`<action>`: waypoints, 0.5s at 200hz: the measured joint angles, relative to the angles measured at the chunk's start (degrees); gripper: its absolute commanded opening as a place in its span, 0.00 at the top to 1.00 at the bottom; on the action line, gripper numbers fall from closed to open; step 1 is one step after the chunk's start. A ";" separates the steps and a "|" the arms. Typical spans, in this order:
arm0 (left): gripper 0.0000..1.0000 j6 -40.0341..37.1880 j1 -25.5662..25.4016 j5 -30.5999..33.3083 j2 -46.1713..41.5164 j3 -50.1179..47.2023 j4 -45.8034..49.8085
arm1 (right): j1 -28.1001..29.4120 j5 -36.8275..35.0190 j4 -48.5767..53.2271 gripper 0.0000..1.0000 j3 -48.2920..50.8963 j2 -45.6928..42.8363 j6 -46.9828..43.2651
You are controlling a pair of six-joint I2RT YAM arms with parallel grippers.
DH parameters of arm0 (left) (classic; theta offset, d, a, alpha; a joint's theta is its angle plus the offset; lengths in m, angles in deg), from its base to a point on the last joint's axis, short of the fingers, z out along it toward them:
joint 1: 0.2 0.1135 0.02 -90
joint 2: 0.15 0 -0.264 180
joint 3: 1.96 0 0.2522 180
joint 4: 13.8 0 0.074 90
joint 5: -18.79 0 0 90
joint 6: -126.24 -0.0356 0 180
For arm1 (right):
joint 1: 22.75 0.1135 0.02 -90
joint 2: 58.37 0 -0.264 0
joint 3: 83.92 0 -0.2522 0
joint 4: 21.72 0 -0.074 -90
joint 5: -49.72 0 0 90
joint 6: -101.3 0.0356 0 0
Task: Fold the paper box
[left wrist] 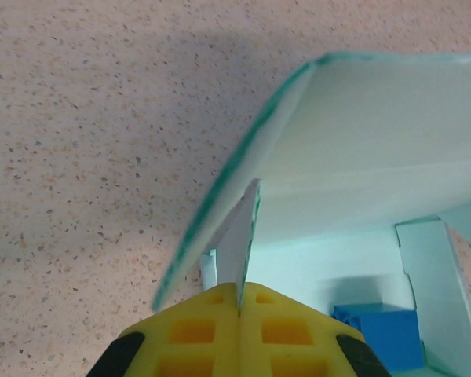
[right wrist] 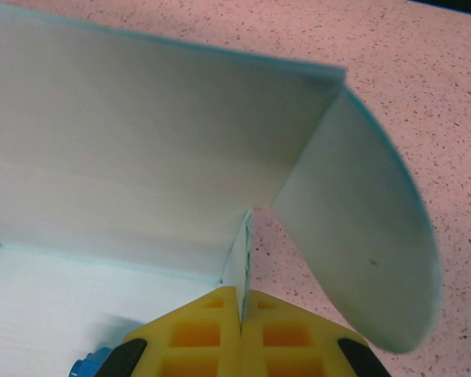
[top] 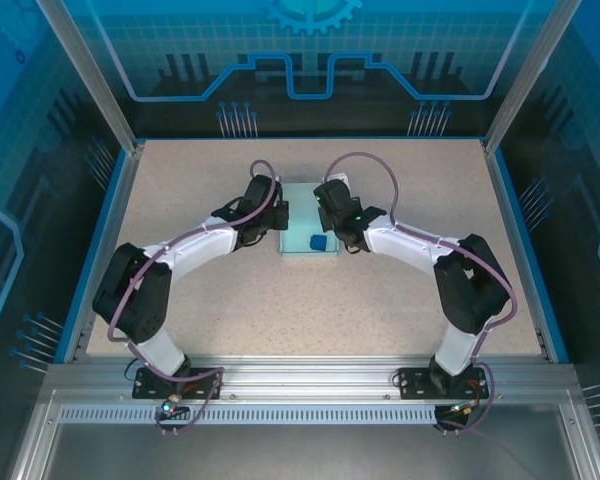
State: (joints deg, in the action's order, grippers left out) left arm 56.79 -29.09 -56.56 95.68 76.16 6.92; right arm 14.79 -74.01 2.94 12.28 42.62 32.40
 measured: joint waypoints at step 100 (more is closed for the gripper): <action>1.00 3.58 -6.25 14.95 0.35 -8.55 -12.61 | 0.79 -1.46 -16.04 1.00 9.46 -0.17 5.35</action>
State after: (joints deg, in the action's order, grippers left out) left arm 60.38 -35.34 -41.61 96.03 67.62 -5.69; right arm 15.57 -75.48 -13.10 21.74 42.45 37.76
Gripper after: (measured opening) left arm 0.053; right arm 0.052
